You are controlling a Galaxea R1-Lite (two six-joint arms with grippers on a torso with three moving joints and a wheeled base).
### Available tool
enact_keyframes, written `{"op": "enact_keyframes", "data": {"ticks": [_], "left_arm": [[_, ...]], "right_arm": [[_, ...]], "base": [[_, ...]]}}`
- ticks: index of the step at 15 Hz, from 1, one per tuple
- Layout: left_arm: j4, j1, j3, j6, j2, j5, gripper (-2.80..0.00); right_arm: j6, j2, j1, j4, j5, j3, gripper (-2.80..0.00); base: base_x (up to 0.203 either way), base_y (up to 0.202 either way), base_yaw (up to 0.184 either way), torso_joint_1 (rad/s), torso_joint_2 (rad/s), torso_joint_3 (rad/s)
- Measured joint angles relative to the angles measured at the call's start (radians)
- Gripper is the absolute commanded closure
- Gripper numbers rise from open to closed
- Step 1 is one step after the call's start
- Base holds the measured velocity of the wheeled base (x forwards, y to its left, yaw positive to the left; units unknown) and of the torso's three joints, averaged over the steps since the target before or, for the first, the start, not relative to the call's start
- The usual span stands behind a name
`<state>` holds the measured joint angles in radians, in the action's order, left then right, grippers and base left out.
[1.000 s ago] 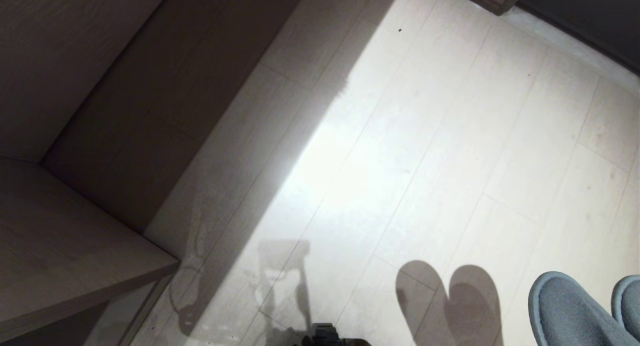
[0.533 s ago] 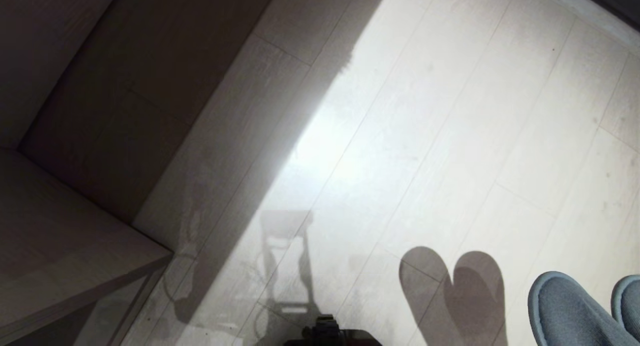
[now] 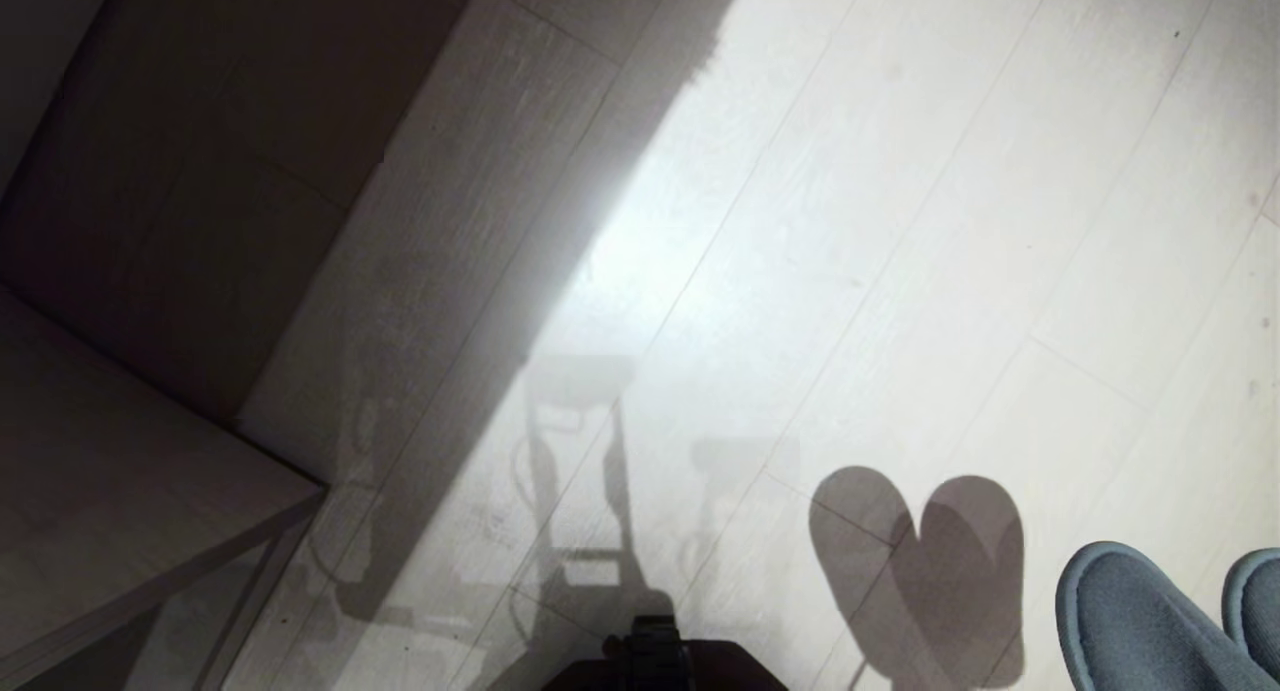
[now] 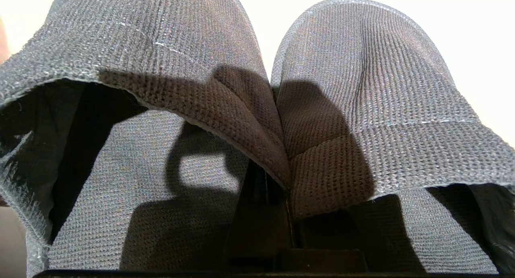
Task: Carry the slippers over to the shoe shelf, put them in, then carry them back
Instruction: Place the slippers on the floor
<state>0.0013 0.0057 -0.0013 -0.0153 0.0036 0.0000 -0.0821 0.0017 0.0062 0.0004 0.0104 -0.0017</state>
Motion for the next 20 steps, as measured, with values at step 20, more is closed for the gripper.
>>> {"op": "enact_keyframes", "data": {"ticks": [20], "left_arm": [[-0.007,0.0,0.001,0.006,0.0,0.0,0.0]], "right_arm": [[-0.14,0.875,0.018,-0.423,0.117,-0.435,0.0]], "base": [[0.0,0.0,0.0,0.001,0.0,-0.057]]}}
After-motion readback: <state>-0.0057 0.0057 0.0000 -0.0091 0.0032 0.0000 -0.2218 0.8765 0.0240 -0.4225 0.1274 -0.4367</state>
